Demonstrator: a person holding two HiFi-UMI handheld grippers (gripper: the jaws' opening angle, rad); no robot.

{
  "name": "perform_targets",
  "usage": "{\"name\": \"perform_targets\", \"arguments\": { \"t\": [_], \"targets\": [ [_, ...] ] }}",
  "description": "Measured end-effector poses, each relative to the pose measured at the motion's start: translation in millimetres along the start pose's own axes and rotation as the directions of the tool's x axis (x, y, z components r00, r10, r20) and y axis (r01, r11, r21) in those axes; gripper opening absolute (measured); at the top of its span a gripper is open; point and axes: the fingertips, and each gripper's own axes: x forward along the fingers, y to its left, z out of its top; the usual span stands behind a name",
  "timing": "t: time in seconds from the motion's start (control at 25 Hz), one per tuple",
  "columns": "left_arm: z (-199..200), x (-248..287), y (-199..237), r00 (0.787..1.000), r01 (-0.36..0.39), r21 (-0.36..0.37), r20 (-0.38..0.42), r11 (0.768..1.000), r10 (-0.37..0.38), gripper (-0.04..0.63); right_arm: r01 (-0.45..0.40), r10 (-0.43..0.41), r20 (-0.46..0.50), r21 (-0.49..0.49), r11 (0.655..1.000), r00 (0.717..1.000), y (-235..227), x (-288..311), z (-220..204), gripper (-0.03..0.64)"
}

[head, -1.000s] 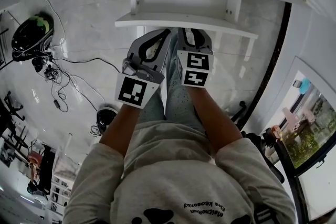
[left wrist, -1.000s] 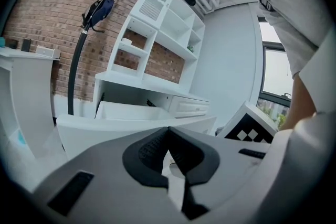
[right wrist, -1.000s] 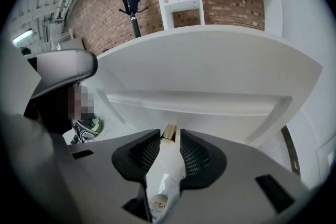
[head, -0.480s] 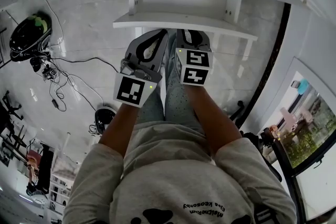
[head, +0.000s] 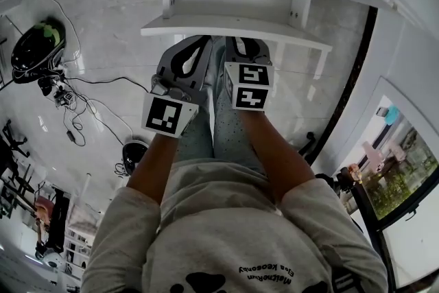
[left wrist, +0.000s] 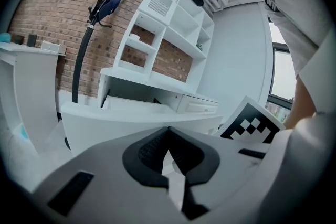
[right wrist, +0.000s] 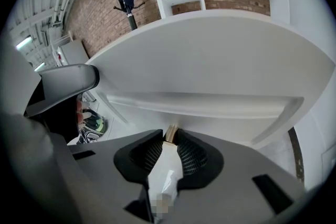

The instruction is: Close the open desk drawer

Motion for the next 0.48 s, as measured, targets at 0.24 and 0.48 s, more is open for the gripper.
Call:
{"name": "perform_targets", "arguments": {
  "t": [0.24, 0.48],
  "targets": [
    [5, 19, 13, 0.998, -0.001, 0.038, -0.055, 0.999, 0.004, 0.018, -0.009, 0.009, 0.005, -0.007, 1.0, 1.0, -10, 16, 24, 0.104],
    [24, 43, 29, 0.998, -0.036, 0.043, -0.054, 0.998, 0.038, 0.018, -0.028, 0.028, -0.007, -0.027, 0.999, 1.0, -17, 32, 52, 0.104]
  ]
}}
